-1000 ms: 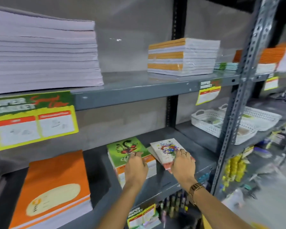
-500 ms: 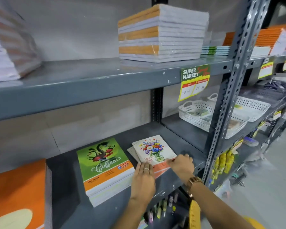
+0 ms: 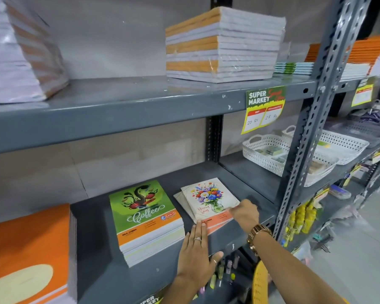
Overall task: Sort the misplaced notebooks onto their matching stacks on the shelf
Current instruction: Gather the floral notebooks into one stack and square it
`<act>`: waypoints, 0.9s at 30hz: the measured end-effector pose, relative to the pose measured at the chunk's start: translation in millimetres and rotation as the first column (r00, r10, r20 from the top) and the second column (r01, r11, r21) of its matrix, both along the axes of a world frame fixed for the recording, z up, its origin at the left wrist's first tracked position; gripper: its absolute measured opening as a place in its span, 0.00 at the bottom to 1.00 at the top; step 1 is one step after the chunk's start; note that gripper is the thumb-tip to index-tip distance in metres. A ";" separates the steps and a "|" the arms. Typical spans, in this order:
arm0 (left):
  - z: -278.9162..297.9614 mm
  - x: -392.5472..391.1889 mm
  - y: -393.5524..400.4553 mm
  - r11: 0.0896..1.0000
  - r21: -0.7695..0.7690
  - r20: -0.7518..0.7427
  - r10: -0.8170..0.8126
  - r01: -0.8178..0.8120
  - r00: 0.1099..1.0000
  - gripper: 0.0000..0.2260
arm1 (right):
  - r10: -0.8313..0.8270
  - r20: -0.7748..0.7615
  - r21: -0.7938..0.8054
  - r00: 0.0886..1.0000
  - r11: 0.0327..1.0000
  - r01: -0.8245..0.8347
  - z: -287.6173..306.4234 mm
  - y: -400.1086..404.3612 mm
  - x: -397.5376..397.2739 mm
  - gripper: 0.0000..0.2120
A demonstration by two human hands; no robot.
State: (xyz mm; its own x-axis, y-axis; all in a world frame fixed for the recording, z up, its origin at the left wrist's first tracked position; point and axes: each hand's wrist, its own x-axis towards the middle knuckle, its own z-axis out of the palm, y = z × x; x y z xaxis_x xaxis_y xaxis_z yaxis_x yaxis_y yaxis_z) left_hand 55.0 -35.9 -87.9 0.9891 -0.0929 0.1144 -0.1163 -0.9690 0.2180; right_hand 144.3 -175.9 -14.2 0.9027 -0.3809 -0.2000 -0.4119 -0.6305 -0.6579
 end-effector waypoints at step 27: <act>26.4 -132.0 154.1 0.998 0.020 -0.238 -0.047 0.054 0.970 0.29 | -0.146 0.186 0.528 0.972 0.849 0.027 53.5 147.2 -81.1 0.15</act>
